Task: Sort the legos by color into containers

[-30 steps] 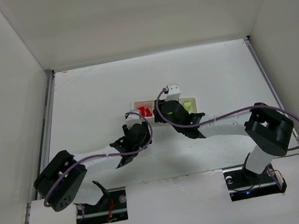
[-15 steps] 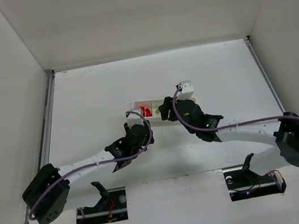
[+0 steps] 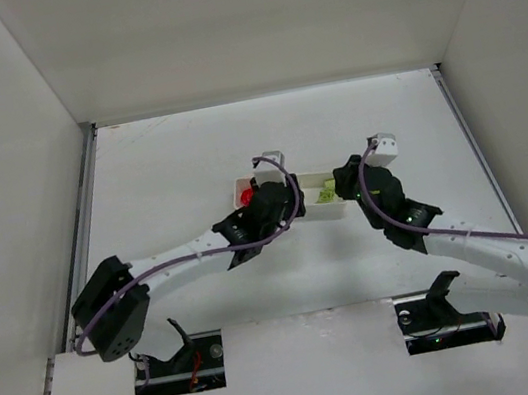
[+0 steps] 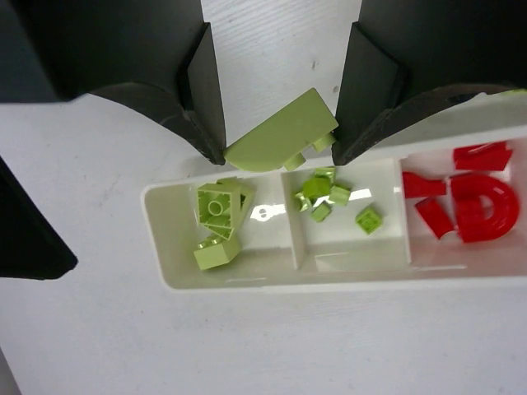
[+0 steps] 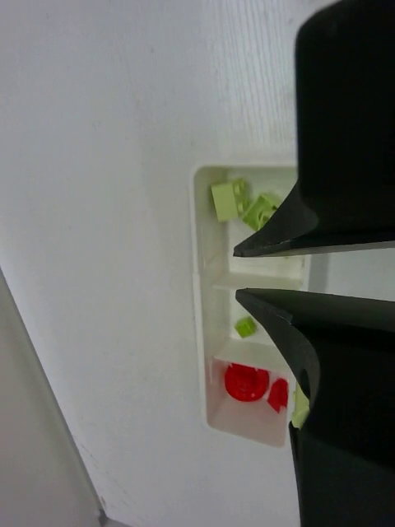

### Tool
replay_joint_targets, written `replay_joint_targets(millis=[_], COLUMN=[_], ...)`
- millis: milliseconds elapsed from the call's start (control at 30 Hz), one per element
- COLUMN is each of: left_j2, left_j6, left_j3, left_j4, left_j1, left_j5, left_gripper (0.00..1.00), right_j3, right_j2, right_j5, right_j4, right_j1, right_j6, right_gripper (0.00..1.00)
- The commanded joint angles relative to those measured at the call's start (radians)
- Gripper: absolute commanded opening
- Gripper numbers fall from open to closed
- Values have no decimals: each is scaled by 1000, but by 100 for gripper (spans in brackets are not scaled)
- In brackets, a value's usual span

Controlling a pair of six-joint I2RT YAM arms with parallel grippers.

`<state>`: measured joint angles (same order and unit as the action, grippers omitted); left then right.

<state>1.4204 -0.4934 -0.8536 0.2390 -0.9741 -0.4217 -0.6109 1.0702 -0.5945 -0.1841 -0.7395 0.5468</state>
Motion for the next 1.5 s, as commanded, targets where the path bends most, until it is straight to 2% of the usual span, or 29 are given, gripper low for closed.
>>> replay_joint_targets(millis=[0,167,333,500,600,700,800,1000,1100,1233,1467], left_j2=[93,262,403,475,494,486,447,284,157,-12,-224], left_j6=[27,50,73,85,92,93,99,108,89,18,-166], left_j3=[-99,-228,-344,-404,-412,-403,-377,-276,-162,13,228], left_j4=[89,129,132,120,120,120,123,114,103,47,-159], left_j1=[-5,5,25,38,42,41,33,22,30,47,84], left_j5=[43,58,61,63,63,63,54,41,-1,-97,-203], left_gripper=[32,32,34,35,41,54,62,63,59,55,53], right_j3=[42,121,152,152,149,157,154,151,154,117,-7], right_j2=[-61,-133,-156,-136,-134,-133,-131,-133,-142,-90,144], right_j5=[-10,47,73,79,79,82,81,76,85,159,332], right_j4=[60,23,-12,-31,-32,-48,-45,-46,-67,-107,-144], right_j1=[62,150,167,164,154,154,150,139,110,9,-185], right_j6=[51,91,99,99,93,94,91,87,78,-5,-76], right_gripper=[27,31,34,35,35,35,35,35,35,31,28])
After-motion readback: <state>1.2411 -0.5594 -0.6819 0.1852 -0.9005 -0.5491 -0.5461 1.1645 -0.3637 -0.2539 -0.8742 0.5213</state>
